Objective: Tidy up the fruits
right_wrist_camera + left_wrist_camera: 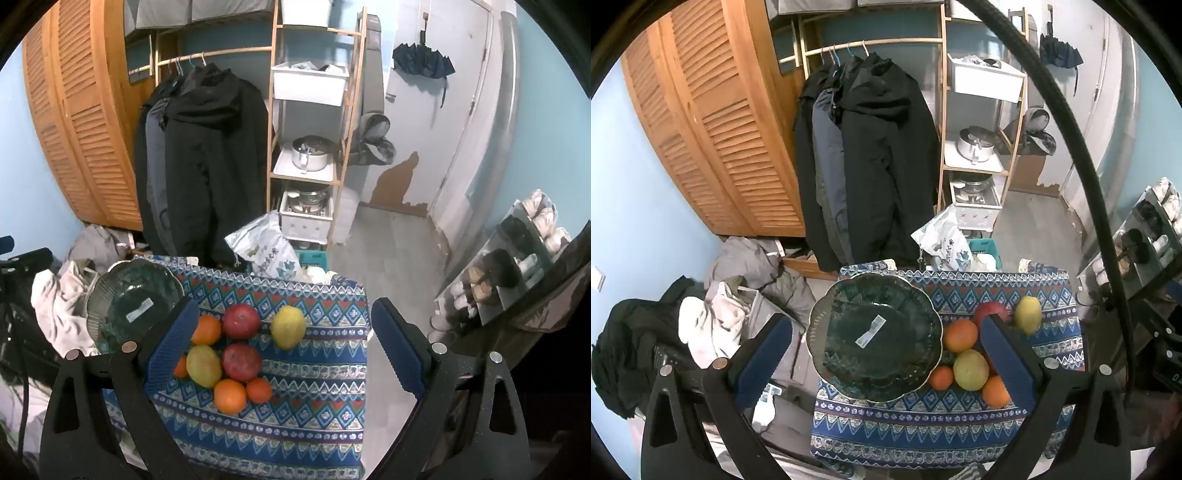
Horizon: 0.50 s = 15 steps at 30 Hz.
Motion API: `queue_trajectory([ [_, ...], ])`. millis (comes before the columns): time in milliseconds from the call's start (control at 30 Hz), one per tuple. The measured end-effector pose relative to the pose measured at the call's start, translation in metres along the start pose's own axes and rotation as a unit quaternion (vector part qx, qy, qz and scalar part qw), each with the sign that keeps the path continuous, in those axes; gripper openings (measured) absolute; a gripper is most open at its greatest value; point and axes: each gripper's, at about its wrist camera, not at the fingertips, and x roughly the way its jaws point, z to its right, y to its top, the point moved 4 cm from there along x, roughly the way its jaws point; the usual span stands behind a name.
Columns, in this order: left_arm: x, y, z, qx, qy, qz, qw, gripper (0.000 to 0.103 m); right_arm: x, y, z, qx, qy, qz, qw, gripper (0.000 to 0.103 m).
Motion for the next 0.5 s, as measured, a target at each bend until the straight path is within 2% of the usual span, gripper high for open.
queue_trajectory([
  [267,0.000,-0.003,-0.007,-0.003,-0.006,-0.004,1.0000,0.103,0.001,0.000,0.000,0.001,0.001,-0.001,1.000,0.093],
  [300,-0.001,0.000,0.001,0.004,0.005,-0.002,1.0000,0.103,0.000,0.000,0.001,0.002,0.003,-0.001,1.000,0.093],
  [500,0.003,0.000,0.002,0.005,0.002,-0.006,1.0000,0.102,0.002,-0.002,-0.003,0.000,0.007,-0.003,1.000,0.093],
])
